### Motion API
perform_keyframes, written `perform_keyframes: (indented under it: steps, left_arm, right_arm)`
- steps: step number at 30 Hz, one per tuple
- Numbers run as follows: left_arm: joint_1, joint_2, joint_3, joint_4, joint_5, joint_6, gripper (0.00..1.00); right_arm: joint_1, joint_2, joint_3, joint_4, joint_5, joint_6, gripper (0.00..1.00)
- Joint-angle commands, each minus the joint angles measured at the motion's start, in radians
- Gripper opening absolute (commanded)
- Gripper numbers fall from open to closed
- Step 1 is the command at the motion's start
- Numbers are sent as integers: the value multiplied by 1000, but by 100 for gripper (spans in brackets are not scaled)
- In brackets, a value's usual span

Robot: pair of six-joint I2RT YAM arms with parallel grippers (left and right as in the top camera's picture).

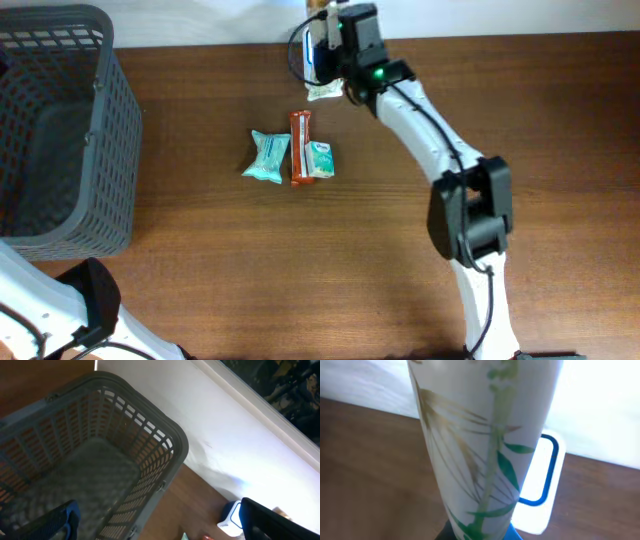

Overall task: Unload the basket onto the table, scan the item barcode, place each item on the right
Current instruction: 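Lift the white tube with the right gripper and hold it over the scanner, then carry the white tube right and drop it at the table's right edge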

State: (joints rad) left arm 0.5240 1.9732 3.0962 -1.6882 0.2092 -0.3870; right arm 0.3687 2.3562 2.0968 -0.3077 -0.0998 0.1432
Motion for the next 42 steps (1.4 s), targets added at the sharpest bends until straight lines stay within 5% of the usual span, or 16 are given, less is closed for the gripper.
perform_keyframes:
  steps: [1, 6, 15, 24, 27, 32, 37, 42]
  left_arm:
    - [3, -3, 0, 0, 0, -5, 99]
    - [3, -3, 0, 0, 0, -5, 99]
    - [3, -3, 0, 0, 0, -5, 99]
    - [3, -3, 0, 0, 0, -5, 99]
    - [3, -3, 0, 0, 0, -5, 99]
    - [3, -3, 0, 0, 0, -5, 99]
    - [3, -3, 0, 0, 0, -5, 99]
    - [3, -3, 0, 0, 0, -5, 99]
  right_arm:
    - [-3, 52, 12, 48, 54, 27, 4]
    - [-89, -56, 28, -9, 69, 35, 4]
    - [-558, -177, 24, -556, 372, 31, 4]
    - [-993, -105, -100, -646, 355, 470, 4]
    - [-1073, -103, -105, -629, 355, 463, 4]
    - [-1109, -106, -103, -631, 235, 312, 95]
    - [-1060, -209, -100, -647, -71, 252, 98]
    - [-873, -312, -100, -742, -659, 55, 98]
